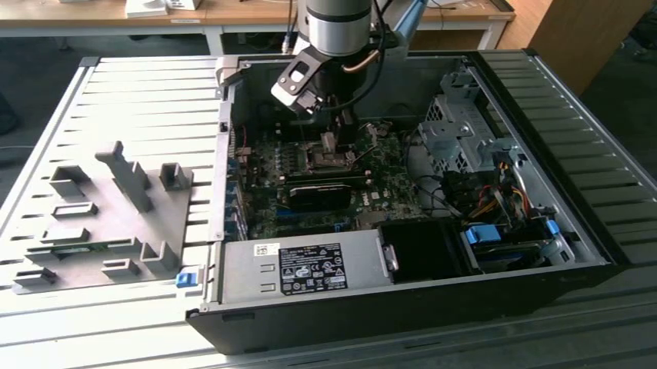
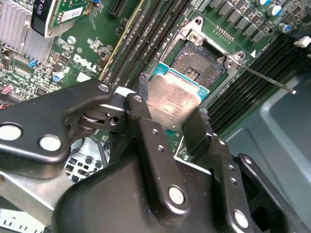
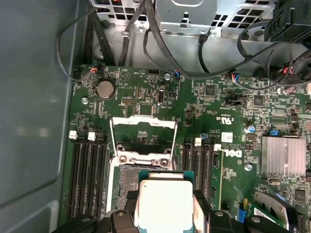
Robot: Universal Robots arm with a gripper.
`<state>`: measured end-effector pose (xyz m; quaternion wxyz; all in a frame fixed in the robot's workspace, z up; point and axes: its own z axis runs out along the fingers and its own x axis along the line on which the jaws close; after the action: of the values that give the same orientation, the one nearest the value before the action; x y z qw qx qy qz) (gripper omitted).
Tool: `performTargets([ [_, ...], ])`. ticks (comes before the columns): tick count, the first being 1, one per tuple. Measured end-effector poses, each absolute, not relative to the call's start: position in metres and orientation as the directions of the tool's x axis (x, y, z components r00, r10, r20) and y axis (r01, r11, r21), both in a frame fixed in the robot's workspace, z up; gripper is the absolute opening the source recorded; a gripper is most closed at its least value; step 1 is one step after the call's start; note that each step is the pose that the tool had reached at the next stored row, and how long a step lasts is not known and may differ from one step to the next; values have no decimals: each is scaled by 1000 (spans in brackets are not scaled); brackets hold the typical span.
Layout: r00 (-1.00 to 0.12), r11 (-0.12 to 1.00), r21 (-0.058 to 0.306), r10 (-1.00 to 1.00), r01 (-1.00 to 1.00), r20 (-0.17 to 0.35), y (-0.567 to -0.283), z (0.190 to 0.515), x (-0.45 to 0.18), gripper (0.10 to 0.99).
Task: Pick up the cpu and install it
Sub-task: 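Place the cpu into insertion slot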
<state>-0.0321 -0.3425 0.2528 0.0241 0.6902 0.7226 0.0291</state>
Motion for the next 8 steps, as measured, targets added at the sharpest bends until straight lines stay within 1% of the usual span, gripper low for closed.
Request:
performTargets([
  [8, -46, 45, 75, 999, 996, 5, -343, 250, -32, 529],
])
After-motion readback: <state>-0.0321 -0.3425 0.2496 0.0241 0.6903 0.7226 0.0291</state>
